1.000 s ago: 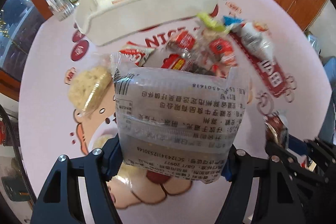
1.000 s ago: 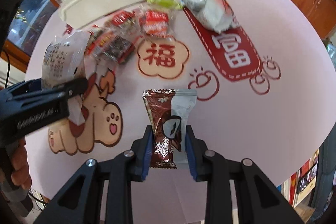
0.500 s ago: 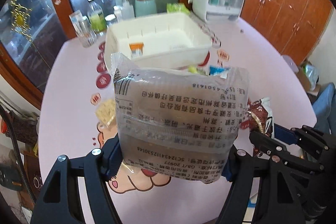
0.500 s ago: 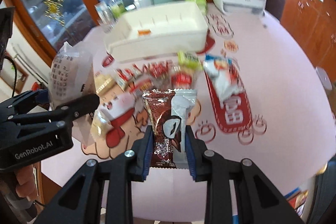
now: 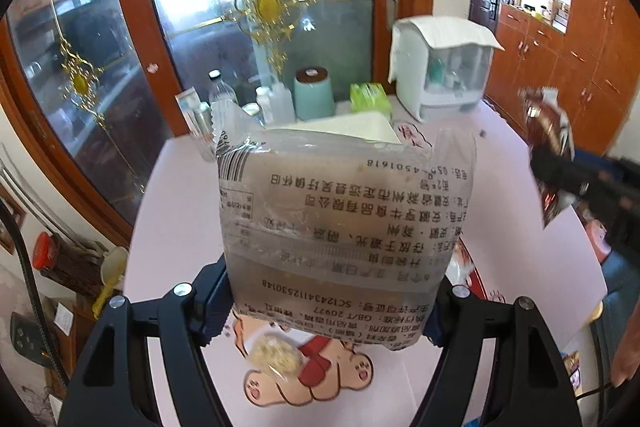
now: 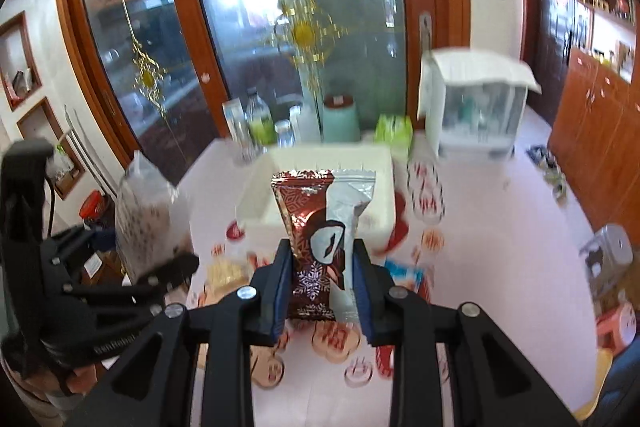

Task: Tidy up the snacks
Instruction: 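Carry both held snacks up and over the white tray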

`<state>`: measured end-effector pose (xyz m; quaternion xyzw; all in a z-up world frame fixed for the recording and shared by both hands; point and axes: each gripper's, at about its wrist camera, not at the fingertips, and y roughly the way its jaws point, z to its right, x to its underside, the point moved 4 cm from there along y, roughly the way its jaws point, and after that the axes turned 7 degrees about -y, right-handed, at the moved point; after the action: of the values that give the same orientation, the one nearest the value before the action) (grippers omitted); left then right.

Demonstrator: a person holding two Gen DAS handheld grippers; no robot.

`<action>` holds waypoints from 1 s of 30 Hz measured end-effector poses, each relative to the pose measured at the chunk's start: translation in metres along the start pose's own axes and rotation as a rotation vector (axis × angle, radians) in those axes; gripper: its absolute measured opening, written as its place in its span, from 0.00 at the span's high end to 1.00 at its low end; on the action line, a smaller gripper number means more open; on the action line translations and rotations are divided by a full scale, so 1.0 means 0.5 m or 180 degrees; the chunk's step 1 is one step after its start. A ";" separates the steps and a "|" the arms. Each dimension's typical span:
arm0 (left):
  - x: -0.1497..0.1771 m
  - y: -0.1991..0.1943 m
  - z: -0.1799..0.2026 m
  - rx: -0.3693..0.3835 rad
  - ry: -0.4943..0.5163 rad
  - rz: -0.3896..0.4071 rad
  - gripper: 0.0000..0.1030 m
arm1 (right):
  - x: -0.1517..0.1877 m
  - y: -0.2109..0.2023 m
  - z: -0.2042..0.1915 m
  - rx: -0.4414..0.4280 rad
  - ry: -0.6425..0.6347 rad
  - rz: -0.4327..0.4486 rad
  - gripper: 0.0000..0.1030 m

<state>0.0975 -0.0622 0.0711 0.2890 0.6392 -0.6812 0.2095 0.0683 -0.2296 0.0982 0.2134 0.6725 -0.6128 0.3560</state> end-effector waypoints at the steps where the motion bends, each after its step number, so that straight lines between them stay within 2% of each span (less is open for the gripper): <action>1: -0.018 -0.001 -0.001 -0.0012 -0.0008 0.0016 0.29 | -0.021 -0.002 0.004 0.0014 -0.0021 0.0038 0.72; 8: -0.135 0.001 0.000 -0.0058 -0.0016 0.0186 0.29 | -0.145 0.015 0.034 0.0089 -0.0058 0.0156 0.72; 14: -0.205 0.062 -0.002 -0.0069 -0.0027 0.0193 0.28 | -0.217 0.073 0.049 0.0119 -0.0033 0.0128 0.72; 21: -0.237 0.229 -0.024 -0.0081 -0.0105 -0.0119 0.28 | -0.255 0.214 0.061 0.0052 0.0054 -0.0120 0.72; 30: -0.239 0.436 -0.053 -0.0060 -0.0170 -0.0447 0.28 | -0.227 0.446 0.082 0.0003 0.0232 -0.0631 0.72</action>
<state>0.3327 -0.0666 -0.0136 0.2232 0.6584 -0.6956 0.1809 0.3131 -0.2177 0.0323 0.1681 0.7025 -0.6372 0.2688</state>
